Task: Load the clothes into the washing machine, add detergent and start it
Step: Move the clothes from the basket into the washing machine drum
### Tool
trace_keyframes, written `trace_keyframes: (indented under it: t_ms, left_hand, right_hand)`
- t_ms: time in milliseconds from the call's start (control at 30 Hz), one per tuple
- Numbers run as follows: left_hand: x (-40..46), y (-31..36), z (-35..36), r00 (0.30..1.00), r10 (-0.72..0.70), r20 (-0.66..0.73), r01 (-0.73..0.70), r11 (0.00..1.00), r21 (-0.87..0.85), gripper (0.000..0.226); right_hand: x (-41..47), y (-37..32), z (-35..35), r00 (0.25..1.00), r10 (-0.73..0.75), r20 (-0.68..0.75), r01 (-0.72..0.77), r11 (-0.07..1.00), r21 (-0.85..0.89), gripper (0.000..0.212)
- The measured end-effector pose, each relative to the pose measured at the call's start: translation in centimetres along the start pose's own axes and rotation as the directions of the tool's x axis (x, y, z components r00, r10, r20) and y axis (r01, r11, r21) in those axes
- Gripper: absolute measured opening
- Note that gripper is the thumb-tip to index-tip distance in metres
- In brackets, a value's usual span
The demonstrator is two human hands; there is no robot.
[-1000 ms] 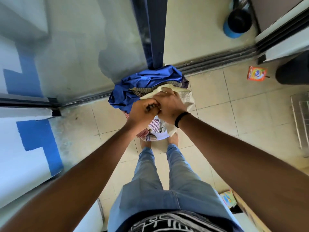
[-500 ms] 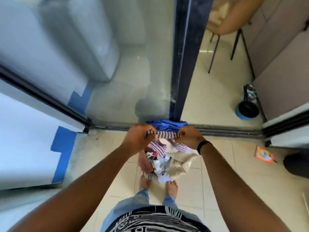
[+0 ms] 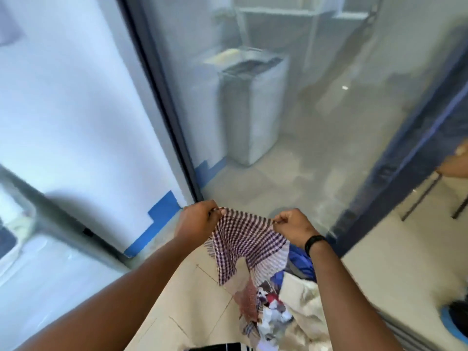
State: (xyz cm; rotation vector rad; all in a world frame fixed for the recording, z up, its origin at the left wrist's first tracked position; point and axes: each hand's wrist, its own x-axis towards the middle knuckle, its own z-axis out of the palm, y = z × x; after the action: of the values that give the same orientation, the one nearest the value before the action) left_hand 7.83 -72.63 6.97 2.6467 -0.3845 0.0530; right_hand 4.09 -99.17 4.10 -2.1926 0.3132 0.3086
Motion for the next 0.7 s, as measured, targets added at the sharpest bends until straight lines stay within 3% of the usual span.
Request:
trace_keyframes:
  t_ms: [100, 233, 333, 433, 567, 700]
  left_hand:
    - [-1.1, -4.9, -2.7, 0.998, -0.052, 0.034, 0.050, 0.998, 0.042, 0.023]
    - [-4.0, -12.1, -5.3, 0.990, -0.095, 0.106, 0.088, 0.994, 0.067, 0.021]
    - [-6.8, -16.2, -6.5, 0.977, -0.153, 0.147, 0.150, 0.988, 0.032, 0.015]
    - [-9.1, -20.9, -8.6, 0.954, -0.283, 0.096, 0.289, 0.956, -0.051, 0.019]
    - [-11.6, -27.8, -13.0, 0.857, -0.508, -0.089, 0.484, 0.851, -0.202, 0.025]
    - [-13.1, -33.3, -19.0, 0.689, -0.682, -0.245, 0.538, 0.708, -0.457, 0.031]
  right_hand:
    - [1.8, -5.6, 1.9, 0.982, -0.069, -0.176, 0.054, 0.994, -0.092, 0.015]
    - [3.9, -15.0, 6.2, 0.927, -0.262, -0.268, 0.163, 0.926, -0.341, 0.007]
    - [5.1, -22.7, 10.3, 0.849, -0.453, -0.274, 0.306, 0.842, -0.443, 0.012]
    - [5.8, -30.4, 14.6, 0.738, -0.604, -0.299, 0.447, 0.771, -0.455, 0.009]
    - [6.5, -38.4, 19.2, 0.658, -0.675, -0.333, 0.543, 0.732, -0.410, 0.022]
    - [7.8, -44.5, 23.8, 0.714, -0.634, -0.295, 0.578, 0.773, -0.262, 0.033]
